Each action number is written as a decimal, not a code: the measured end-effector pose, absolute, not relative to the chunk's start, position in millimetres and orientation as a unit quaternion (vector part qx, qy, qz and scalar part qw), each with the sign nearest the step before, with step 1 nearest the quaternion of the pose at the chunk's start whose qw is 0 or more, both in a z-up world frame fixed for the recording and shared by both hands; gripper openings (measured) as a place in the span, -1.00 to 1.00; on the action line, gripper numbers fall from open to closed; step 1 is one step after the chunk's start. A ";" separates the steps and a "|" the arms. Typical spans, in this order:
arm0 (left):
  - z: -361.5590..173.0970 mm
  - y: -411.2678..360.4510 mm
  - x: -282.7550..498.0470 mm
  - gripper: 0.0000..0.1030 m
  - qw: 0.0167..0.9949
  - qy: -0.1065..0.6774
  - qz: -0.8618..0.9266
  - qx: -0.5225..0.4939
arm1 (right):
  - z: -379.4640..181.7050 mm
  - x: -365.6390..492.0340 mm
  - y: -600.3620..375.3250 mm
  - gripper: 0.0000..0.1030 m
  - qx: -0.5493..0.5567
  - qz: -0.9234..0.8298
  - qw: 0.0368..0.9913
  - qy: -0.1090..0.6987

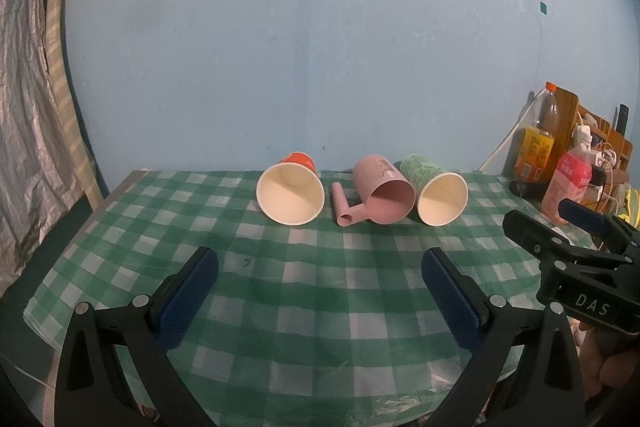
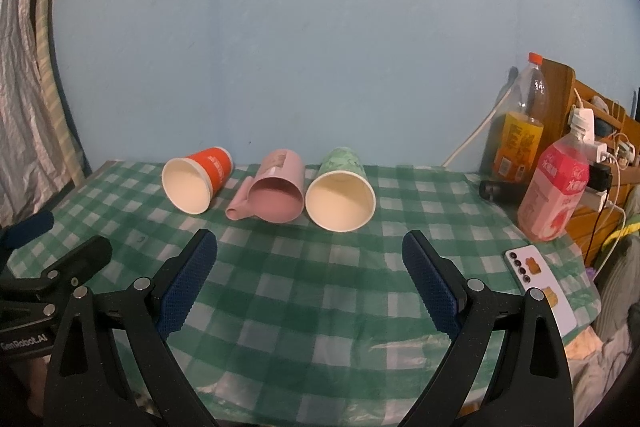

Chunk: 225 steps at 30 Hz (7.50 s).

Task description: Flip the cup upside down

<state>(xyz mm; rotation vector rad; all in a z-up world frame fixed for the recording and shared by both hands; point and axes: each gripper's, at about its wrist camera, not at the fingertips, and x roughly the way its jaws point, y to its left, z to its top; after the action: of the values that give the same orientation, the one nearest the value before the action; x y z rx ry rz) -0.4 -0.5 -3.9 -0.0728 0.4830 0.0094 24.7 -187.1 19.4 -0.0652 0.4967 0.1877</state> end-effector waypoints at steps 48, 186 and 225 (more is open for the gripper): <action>-5.9 -0.9 -0.1 0.99 0.969 0.246 0.006 -0.035 | 16.5 26.5 -184.6 0.80 -0.030 0.093 0.963 0.250; -48.7 -84.5 170.4 0.43 0.797 0.586 -0.145 -0.027 | -15.3 168.8 -210.7 0.81 0.108 0.219 0.777 0.580; -22.5 16.4 144.4 0.71 0.831 0.545 -0.092 -0.059 | -34.2 173.0 -172.2 0.80 0.137 0.223 0.744 0.615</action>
<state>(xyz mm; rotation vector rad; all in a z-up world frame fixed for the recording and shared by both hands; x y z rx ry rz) 144.4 16.4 -22.5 -0.1244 1.1565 -0.1944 173.0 -172.2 -34.2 0.2995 1.3480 0.4877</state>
